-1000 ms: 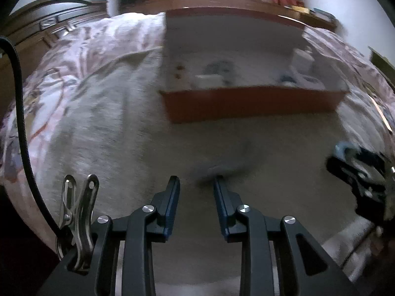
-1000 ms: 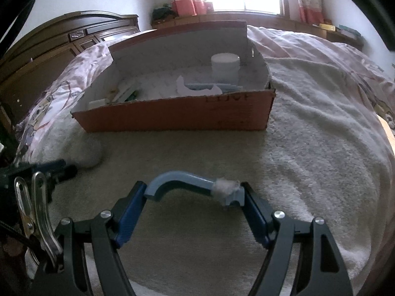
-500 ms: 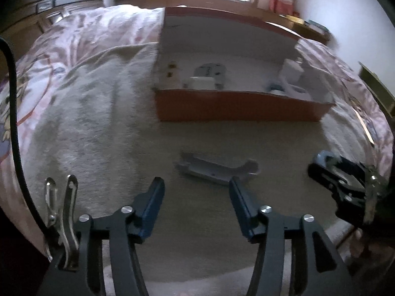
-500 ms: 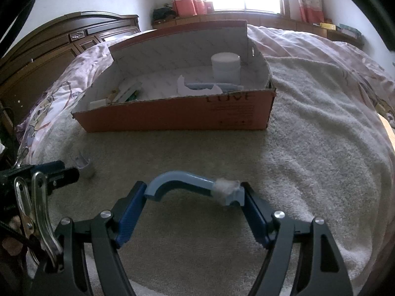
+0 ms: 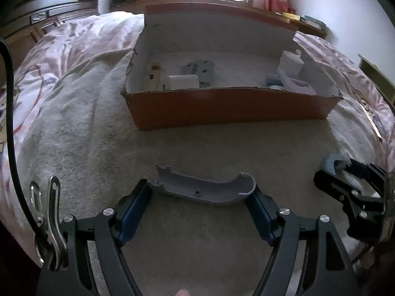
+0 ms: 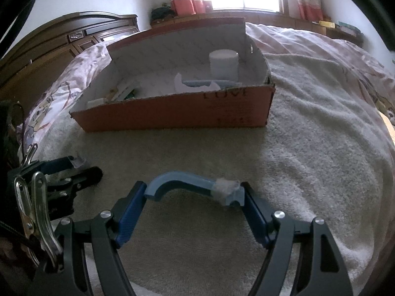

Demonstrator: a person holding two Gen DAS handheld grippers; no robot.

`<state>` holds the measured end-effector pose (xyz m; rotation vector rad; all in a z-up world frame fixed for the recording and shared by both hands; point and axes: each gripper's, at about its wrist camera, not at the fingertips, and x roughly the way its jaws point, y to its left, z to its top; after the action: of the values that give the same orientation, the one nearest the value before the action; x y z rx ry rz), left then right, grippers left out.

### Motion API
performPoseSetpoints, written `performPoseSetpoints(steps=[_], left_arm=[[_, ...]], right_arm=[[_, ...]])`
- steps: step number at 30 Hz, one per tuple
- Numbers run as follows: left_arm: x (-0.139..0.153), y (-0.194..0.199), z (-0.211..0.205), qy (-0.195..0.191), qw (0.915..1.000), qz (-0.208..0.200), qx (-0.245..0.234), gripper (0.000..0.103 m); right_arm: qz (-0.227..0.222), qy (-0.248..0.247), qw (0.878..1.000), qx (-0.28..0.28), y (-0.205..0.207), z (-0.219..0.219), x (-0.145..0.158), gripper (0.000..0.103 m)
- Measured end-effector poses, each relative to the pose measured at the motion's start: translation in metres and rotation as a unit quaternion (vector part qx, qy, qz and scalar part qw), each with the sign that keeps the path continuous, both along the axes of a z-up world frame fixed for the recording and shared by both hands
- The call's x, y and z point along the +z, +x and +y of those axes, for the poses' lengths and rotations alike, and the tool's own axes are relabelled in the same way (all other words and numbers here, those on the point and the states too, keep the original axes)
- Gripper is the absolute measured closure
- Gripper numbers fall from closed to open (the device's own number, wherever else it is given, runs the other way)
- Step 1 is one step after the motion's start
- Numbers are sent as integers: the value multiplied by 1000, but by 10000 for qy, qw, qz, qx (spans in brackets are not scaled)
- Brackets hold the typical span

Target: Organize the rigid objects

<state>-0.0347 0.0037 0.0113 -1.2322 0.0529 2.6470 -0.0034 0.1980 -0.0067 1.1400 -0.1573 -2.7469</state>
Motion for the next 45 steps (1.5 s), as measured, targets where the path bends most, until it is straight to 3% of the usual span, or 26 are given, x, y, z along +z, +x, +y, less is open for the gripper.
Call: performPoseSetpoints(steps=[4,15,22,35,45], left_arm=[[1,1,3,-87,9999,89,20,29],[11,7,0,148,9997,181,0,29],[29,3,4,166,9993,348,32,29],[64,-36,12,189,9980,603,40,29],[74,-74,26,96,9974,719,51,29]], right_arm=[[7,4,10000,6,0,0,0,24],[8,-13,10000,7,0,0,0,24],[133,3,9999,54,-2,-1,14,24],[481,31,9987,155,-27,0,50,24],[699,103,9975,85,-62,7,69,24]])
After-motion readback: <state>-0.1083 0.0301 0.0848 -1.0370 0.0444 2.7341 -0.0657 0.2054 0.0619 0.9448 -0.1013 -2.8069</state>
